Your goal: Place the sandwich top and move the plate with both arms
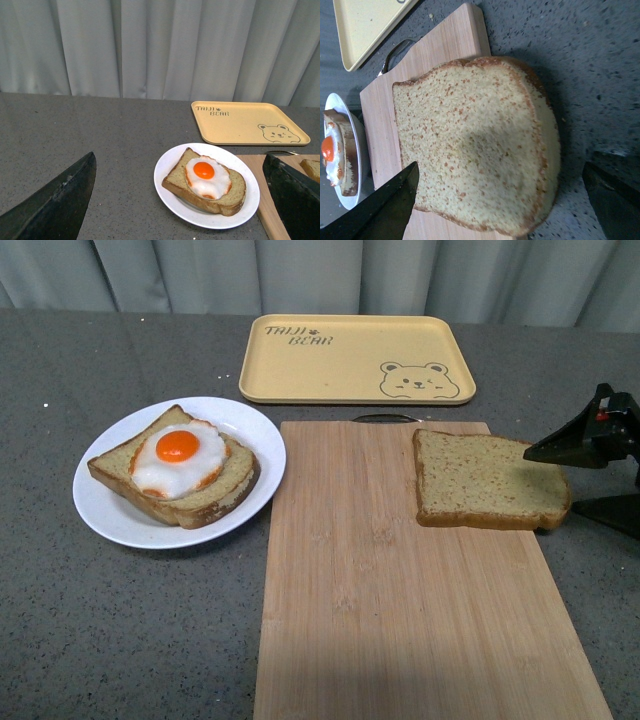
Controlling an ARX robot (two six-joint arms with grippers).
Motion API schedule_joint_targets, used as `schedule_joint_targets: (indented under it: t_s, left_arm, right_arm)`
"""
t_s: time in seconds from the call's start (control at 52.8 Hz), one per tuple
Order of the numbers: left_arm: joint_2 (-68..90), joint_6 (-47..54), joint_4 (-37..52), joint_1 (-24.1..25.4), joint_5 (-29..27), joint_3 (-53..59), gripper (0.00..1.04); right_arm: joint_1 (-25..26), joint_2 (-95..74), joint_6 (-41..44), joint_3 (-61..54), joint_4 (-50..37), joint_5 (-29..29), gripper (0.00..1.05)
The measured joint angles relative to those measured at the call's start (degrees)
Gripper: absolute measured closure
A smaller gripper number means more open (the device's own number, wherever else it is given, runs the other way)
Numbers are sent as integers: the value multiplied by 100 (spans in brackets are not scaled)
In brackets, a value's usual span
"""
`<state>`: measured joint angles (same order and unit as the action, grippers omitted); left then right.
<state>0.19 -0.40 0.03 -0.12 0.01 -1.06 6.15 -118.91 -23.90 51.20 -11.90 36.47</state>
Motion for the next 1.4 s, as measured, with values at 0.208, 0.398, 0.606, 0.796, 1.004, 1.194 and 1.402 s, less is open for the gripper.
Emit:
schedule_joint_targets:
  t_s: [0.208,0.398,0.606,0.796,1.004,1.194,1.402]
  left_arm:
    - [0,0,0,0,0,0,7]
    - [0,0,0,0,0,0,7]
    - [0,0,0,0,0,0,7]
    - [0,-2,0,0,0,0,7]
    - [0,-2,0,2,0,0,7]
    - [0,0,0,0,0,0,7]
    - [0,0,0,0,0,0,7]
  right_arm:
    - [-105,-308,-90,420,455,-146,31]
    - [-105,-369,-168,492,466,-203,58]
    - [-111,-232,-323,391,291,-212,91]
    - [-380,688,-1307,-326,-1121,227,102]
    - [-1178,1012,-2935,-660,-3405,-264,102]
    - [-2267,435,-4006,-240,-4138,-1062,102]
    - [-3088,-275,-4415,455,-3965,-1178,102]
